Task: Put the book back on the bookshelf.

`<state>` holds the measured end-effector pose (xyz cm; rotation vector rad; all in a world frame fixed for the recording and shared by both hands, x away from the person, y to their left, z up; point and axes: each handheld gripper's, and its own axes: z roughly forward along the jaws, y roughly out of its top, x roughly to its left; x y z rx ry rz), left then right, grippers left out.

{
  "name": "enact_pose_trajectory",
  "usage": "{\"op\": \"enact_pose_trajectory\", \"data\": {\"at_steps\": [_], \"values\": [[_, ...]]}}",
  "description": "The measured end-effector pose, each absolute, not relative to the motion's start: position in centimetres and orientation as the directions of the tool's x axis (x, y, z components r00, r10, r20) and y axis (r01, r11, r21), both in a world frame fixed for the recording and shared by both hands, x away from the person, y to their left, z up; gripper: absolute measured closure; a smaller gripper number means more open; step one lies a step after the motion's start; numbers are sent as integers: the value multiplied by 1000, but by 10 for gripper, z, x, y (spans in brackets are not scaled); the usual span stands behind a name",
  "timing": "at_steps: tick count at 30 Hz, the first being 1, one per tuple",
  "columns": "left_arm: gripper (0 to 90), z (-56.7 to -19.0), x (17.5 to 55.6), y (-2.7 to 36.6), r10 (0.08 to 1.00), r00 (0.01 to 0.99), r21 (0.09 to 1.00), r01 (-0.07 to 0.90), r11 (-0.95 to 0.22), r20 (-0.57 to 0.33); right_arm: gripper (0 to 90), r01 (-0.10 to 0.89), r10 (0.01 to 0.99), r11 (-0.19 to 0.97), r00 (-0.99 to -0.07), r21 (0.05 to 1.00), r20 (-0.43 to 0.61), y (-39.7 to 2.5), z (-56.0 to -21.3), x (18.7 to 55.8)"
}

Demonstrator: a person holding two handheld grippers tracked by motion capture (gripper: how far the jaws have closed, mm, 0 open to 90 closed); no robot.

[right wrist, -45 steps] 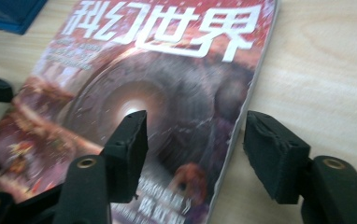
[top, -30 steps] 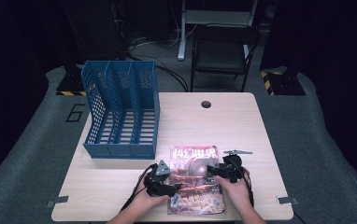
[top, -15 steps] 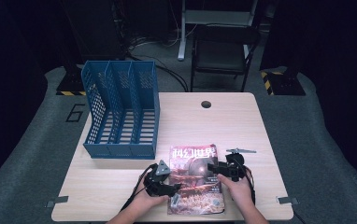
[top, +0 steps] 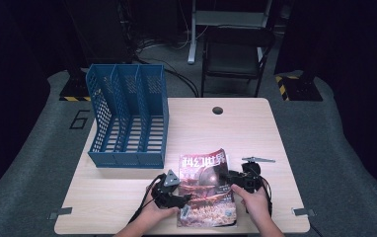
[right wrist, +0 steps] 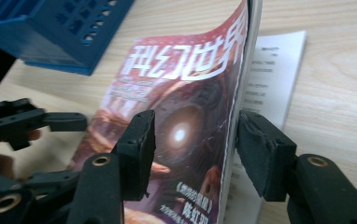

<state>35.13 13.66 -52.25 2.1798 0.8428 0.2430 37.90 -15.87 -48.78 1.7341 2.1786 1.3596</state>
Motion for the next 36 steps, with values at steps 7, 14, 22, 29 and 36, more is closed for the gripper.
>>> {"op": "enact_pose_trajectory", "data": {"at_steps": [7, 14, 22, 29, 36], "values": [[308, -522, 352, 137, 634, 767, 716, 496, -491, -96, 476, 767, 796, 1, -389, 641, 464, -154, -486, 379], [308, -522, 352, 137, 636, 767, 721, 490, -489, -90, 478, 770, 777, -12, -394, 638, 490, -157, -495, 388], [308, -523, 352, 137, 635, 767, 725, 489, -486, -91, 469, 786, 796, 64, -412, 615, 444, -148, -504, 393], [308, -523, 351, 137, 639, 764, 727, 489, -483, -90, 479, 813, 800, 86, -401, 576, 447, -149, -509, 395], [308, -522, 352, 137, 641, 762, 722, 493, -486, -89, 524, 818, 790, 125, -425, 562, 441, -148, -509, 394]]}}
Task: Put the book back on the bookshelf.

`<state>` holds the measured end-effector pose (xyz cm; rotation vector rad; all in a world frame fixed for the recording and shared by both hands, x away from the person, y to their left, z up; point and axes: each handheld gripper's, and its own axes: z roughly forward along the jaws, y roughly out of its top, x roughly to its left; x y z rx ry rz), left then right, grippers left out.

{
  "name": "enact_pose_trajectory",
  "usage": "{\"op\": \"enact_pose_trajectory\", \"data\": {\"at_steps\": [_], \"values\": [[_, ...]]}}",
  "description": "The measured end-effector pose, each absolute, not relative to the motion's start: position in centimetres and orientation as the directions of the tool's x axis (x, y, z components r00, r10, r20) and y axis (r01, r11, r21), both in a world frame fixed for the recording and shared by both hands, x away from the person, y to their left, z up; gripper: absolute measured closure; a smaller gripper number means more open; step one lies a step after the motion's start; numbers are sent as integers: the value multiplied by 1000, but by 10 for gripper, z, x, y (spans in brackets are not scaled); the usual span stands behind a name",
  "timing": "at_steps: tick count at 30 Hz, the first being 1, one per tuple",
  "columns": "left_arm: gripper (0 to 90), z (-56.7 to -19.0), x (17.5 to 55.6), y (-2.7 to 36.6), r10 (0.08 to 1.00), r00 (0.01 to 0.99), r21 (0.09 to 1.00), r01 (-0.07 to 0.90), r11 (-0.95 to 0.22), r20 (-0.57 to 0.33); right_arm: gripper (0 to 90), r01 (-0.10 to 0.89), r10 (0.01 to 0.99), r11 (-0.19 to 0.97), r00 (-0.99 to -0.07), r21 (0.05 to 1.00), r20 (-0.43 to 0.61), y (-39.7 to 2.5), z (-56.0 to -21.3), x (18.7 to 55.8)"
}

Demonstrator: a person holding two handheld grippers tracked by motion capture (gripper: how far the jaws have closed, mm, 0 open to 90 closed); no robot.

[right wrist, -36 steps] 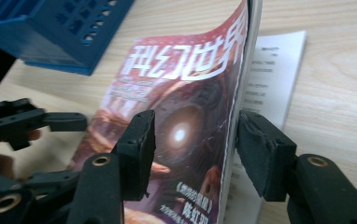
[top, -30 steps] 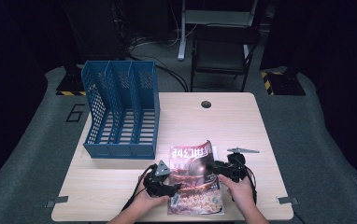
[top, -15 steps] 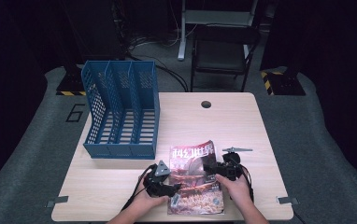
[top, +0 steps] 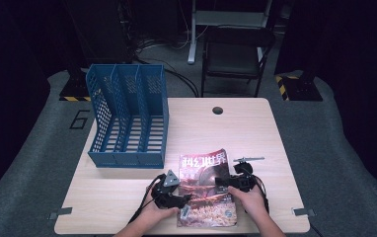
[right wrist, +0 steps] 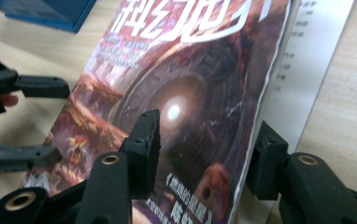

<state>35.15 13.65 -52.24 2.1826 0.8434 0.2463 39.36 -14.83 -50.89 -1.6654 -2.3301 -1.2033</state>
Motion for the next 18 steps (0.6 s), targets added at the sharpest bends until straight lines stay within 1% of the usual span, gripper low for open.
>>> {"op": "enact_pose_trajectory", "data": {"at_steps": [1, 2, 4, 6, 7, 10, 11, 18], "values": [[308, -522, 352, 137, 634, 767, 717, 495, -491, -95, 525, 827, 792, 125, -417, 549, 447, -147, -509, 392], [308, -522, 352, 136, 641, 763, 722, 492, -486, -89, 526, 819, 791, 140, -430, 556, 435, -148, -509, 392], [308, -523, 351, 137, 642, 762, 725, 492, -483, -89, 537, 821, 792, 139, -428, 553, 436, -148, -510, 392], [308, -523, 351, 137, 640, 763, 725, 491, -483, -91, 567, 833, 798, 124, -406, 538, 445, -147, -509, 392], [308, -522, 352, 137, 639, 764, 722, 492, -486, -89, 591, 824, 804, 126, -411, 553, 429, -149, -510, 392], [309, -522, 352, 137, 635, 767, 716, 496, -491, -96, 607, 828, 806, 115, -402, 549, 436, -148, -510, 392], [308, -522, 352, 136, 641, 763, 720, 495, -487, -91, 621, 819, 806, 118, -410, 562, 428, -149, -511, 392], [308, -522, 352, 136, 640, 763, 720, 494, -488, -90, 673, 825, 798, 109, -405, 555, 446, -151, -512, 392]]}}
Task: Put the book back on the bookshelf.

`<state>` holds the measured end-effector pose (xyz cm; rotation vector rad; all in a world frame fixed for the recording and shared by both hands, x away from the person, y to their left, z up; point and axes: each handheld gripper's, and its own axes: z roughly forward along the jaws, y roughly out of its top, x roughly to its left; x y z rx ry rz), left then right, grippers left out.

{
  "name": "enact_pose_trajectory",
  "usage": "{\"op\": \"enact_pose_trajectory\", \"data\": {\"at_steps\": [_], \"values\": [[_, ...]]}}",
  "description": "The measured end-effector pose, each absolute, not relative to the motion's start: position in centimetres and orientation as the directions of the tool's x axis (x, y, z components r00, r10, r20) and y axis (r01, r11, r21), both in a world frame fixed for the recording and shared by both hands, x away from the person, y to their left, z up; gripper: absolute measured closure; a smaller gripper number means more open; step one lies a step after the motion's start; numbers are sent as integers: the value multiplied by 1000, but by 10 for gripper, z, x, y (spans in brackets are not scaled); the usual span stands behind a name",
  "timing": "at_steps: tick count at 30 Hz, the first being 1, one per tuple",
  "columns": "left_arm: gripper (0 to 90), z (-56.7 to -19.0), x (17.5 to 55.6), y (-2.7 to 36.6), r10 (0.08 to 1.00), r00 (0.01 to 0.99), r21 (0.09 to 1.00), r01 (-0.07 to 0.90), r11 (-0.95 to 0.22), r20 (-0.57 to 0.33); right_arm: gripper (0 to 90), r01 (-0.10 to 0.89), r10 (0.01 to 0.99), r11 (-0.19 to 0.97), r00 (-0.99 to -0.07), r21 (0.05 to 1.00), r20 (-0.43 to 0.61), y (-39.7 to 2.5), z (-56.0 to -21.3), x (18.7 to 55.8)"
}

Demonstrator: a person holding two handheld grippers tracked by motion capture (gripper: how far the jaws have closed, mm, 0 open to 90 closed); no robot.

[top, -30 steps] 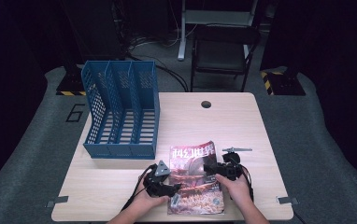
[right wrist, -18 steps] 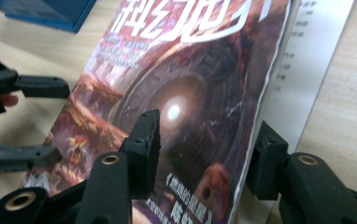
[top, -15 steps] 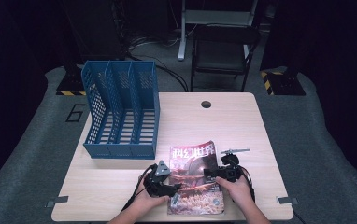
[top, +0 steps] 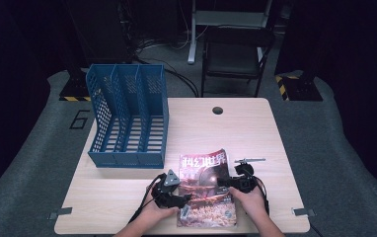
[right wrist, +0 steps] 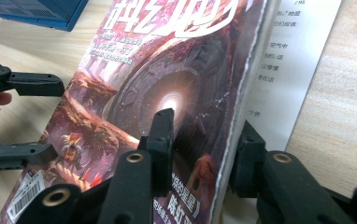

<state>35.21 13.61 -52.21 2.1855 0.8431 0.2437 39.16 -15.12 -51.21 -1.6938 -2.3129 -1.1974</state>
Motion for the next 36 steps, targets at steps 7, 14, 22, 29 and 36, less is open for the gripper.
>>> {"op": "enact_pose_trajectory", "data": {"at_steps": [7, 14, 22, 29, 36], "values": [[308, -522, 352, 137, 634, 767, 717, 495, -491, -95, 791, 838, 769, 67, -389, 541, 507, -155, -509, 390], [308, -522, 353, 137, 634, 768, 718, 493, -491, -93, 819, 811, 766, 103, -434, 575, 475, -153, -505, 386], [308, -521, 353, 136, 633, 767, 715, 501, -488, -105, 837, 791, 766, 102, -450, 604, 460, -152, -502, 381], [306, -522, 354, 138, 636, 765, 722, 496, -483, -101, 837, 760, 750, 97, -480, 642, 455, -153, -499, 377], [306, -520, 355, 137, 636, 764, 710, 506, -491, -105, 832, 734, 751, 98, -498, 672, 434, -151, -496, 371]]}}
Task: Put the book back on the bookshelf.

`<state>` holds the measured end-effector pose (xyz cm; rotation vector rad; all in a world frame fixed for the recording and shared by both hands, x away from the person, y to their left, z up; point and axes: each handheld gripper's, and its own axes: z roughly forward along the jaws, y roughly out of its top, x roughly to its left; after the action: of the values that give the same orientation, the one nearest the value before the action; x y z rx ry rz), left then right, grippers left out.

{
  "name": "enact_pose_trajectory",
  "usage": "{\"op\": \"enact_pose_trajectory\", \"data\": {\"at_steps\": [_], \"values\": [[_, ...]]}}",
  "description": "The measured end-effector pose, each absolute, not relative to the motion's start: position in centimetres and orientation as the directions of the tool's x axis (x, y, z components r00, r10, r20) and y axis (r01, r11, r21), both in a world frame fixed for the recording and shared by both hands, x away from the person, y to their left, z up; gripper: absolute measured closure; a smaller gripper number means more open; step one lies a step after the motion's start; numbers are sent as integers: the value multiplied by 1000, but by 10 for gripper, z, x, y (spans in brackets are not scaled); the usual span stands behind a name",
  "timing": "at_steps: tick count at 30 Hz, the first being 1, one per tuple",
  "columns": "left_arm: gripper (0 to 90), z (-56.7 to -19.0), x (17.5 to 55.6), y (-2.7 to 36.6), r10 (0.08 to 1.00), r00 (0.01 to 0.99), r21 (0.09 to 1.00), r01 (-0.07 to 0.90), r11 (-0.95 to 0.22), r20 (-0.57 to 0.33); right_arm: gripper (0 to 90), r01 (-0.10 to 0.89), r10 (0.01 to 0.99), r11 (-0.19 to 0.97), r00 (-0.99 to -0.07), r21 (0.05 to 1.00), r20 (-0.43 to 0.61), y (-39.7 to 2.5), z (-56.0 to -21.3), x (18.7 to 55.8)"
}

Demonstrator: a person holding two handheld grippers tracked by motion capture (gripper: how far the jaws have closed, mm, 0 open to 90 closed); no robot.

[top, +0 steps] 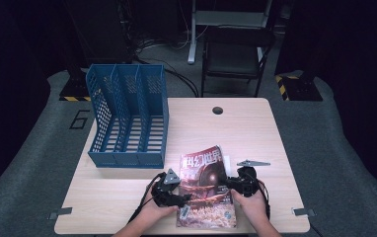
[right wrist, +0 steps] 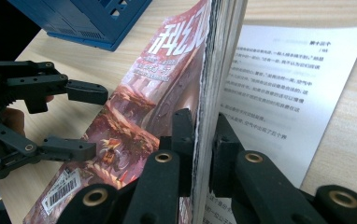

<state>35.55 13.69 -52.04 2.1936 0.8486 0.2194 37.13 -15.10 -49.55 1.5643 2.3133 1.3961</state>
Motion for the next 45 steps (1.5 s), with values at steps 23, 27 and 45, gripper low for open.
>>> {"op": "enact_pose_trajectory", "data": {"at_steps": [23, 27, 45], "values": [[172, -520, 368, 137, 624, 755, 700, 557, -448, -201, 854, 670, 703, 35, -544, 742, 458, -154, -484, 357], [149, -521, 371, 137, 614, 755, 704, 565, -430, -231, 857, 633, 693, 43, -576, 773, 433, -155, -480, 355], [56, -524, 378, 128, 544, 795, 712, 545, -443, -270, 858, 580, 654, 36, -629, 814, 420, -154, -469, 348]]}}
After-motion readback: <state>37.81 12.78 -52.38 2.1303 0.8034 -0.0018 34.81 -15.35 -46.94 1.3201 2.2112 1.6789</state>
